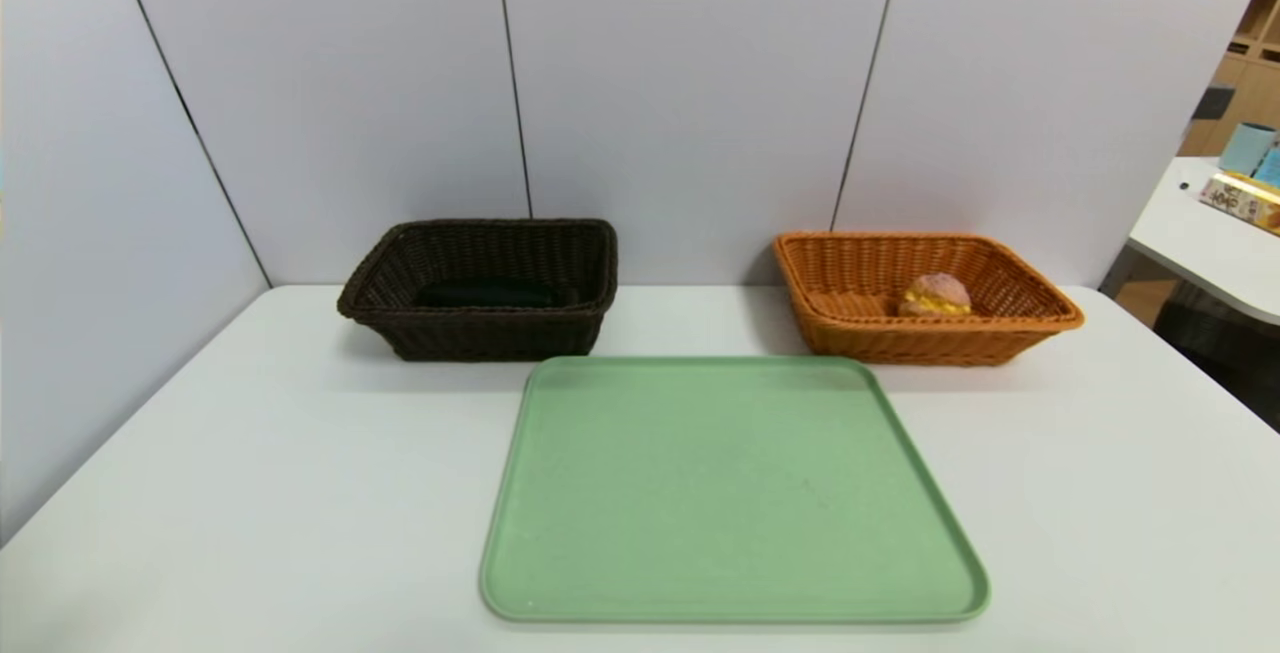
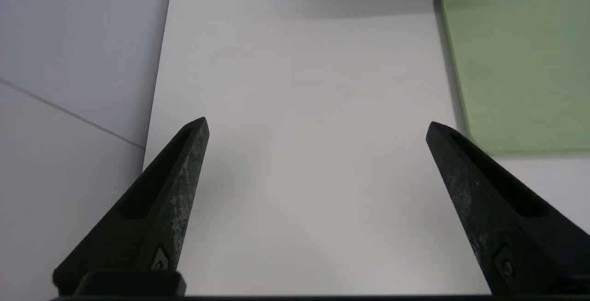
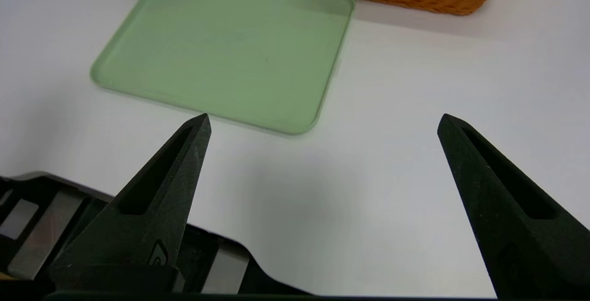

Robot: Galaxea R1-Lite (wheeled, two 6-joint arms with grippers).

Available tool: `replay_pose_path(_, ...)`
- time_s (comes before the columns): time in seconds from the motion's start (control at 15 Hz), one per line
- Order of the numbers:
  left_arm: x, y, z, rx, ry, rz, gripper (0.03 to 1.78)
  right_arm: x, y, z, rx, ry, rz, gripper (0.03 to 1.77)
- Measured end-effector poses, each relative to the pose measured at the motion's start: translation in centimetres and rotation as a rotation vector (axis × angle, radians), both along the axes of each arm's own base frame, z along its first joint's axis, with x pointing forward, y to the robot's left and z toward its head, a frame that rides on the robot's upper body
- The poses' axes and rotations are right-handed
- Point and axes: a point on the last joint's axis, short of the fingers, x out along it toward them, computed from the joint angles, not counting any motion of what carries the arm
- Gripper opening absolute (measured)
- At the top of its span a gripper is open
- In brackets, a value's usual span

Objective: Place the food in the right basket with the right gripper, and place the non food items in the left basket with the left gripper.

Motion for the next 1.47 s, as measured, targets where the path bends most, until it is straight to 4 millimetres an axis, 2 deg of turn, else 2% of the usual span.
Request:
replay_pose_path(0.13,-2.3,0.3,-2.1,0.029,-0.014,0.006,1.68,-1.6,-0.3,-0.6,-0.013,0.002,-0.009,1.7)
replay_pose_path(0.27,-3.7,0.4,-3.6,0.065,-0.04,0.003,1.69,-2.8,-0.5,-0.9,-0.011,-0.036,-0.05,1.7)
replay_pose_path(0.47,-4.2,0.5,-4.3,0.063,-0.13,0.012,1.69,-3.1,-0.6,-0.8,-0.013,-0.155,-0.158,1.7)
replay_pose_path(0.67,-4.7,0.5,-5.1,0.062,-0.141,0.016,1.69,-3.6,-0.7,-0.7,-0.008,-0.27,-0.253,1.7)
replay_pose_path(1.0,-5.8,0.6,-6.7,0.062,-0.156,0.026,1.69,-6.0,-0.6,-1.7,-0.005,-0.341,-0.326,1.7)
replay_pose_path(1.47,-7.0,0.6,-10.5,0.082,-0.165,0.032,1.69,-8.3,-0.3,-5.6,-0.042,-0.346,-0.364,1.7)
